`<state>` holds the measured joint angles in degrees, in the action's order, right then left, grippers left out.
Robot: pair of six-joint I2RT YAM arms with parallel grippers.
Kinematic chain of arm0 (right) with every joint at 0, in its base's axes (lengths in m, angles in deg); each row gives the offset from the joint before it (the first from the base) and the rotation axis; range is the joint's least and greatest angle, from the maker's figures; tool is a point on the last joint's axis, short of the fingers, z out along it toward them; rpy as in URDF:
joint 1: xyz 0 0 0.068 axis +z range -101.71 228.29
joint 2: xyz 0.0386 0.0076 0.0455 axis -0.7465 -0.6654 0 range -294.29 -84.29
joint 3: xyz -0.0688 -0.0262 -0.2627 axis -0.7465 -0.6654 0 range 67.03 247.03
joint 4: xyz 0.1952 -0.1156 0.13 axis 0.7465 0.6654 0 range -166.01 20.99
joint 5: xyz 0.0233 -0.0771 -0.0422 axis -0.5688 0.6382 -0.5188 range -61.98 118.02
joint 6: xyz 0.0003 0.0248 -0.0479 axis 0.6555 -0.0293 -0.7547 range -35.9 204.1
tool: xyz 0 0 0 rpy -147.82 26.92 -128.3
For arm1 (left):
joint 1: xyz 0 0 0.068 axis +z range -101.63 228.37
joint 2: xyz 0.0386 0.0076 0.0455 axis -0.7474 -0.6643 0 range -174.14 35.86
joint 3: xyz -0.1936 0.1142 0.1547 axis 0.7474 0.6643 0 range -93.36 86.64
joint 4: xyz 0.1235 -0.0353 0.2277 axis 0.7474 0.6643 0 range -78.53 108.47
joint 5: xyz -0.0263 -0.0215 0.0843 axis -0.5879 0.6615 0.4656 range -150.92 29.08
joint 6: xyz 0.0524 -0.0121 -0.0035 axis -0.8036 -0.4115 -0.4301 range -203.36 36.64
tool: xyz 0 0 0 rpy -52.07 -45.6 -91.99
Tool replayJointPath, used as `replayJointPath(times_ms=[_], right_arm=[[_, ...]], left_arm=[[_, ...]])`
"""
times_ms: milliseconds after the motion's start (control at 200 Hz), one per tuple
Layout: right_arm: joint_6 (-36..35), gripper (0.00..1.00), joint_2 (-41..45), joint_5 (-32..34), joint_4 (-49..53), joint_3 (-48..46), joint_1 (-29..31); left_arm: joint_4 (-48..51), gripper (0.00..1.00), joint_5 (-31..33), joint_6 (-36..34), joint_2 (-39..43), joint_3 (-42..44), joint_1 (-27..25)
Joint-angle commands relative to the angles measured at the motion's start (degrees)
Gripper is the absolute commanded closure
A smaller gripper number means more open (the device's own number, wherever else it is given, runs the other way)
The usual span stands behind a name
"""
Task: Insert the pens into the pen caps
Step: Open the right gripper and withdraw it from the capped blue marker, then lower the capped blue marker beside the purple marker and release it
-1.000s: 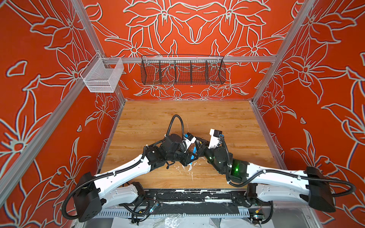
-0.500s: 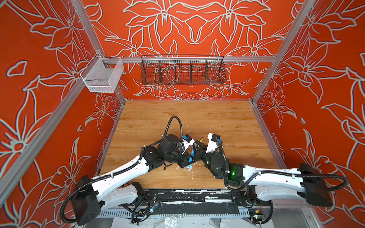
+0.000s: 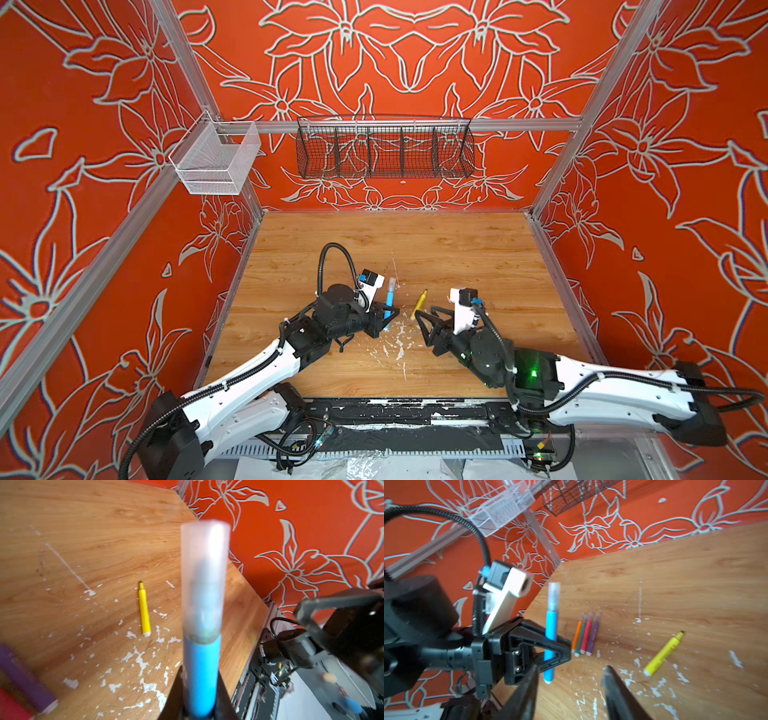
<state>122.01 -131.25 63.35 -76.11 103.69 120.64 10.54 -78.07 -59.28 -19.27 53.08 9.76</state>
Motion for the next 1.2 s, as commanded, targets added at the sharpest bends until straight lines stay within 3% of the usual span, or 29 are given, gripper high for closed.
replayJointPath(times_ms=[0,245,580,711,926,1191], right_arm=[[-3.2,0.35,3.2,-0.9,11.3,1.8,-6.5],[-6.8,0.26,7.3,1.8,20.8,-1.7,-24.7],[-10.3,0.27,10.4,-2.5,14.0,-13.7,-45.5],[-9.7,0.29,6.2,-2.0,6.2,-17.5,-46.2],[-9.8,0.32,-0.3,-4.2,8.0,-13.9,-46.4],[-9.9,0.33,-1.1,-5.4,7.7,-13.8,-46.3]], left_arm=[[1.9,1.0,5.2,4.5,-0.3,1.9,-0.1],[3.2,1.0,6.9,7.9,-4.1,2.6,-0.1],[8.3,1.0,12.2,8.6,-14.3,-3.5,-1.8],[10.9,1.0,14.9,8.3,-18.7,-7.0,-3.1],[13.6,1.0,19.2,7.9,-24.1,-10.9,-4.9],[13.8,1.0,23.5,9.1,-29.8,-12.9,-5.0]])
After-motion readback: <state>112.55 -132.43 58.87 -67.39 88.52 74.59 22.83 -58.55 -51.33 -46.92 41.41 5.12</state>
